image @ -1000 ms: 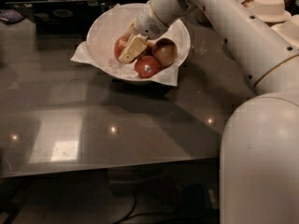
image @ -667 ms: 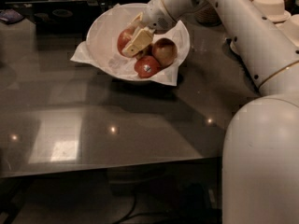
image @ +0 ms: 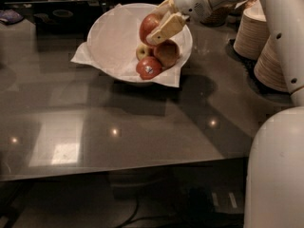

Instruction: Pick apple from white bowl

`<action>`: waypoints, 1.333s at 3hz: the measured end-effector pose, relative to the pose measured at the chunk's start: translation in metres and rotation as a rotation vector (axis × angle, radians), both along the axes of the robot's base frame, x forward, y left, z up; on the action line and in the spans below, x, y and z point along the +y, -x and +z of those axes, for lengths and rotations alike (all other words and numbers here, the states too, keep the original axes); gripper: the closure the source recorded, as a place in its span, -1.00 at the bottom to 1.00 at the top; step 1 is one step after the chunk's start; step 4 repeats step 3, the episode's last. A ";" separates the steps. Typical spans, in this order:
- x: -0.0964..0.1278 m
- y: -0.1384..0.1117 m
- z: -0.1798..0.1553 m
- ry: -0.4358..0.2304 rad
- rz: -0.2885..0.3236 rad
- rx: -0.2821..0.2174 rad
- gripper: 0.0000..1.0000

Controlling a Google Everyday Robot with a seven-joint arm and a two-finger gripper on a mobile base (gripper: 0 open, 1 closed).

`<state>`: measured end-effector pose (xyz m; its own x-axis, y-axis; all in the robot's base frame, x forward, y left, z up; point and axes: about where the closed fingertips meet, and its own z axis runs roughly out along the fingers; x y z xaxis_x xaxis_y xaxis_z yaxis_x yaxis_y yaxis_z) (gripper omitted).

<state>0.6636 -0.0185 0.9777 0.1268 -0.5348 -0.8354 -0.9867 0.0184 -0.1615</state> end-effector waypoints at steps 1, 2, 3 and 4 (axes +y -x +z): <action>-0.025 0.031 0.018 0.031 -0.003 -0.014 1.00; -0.023 0.079 0.010 0.098 0.053 -0.013 1.00; -0.023 0.079 0.010 0.098 0.053 -0.013 1.00; -0.023 0.079 0.010 0.098 0.053 -0.013 1.00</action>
Offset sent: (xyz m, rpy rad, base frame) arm -0.1303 -0.0309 0.0078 -0.1630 -0.0257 0.1003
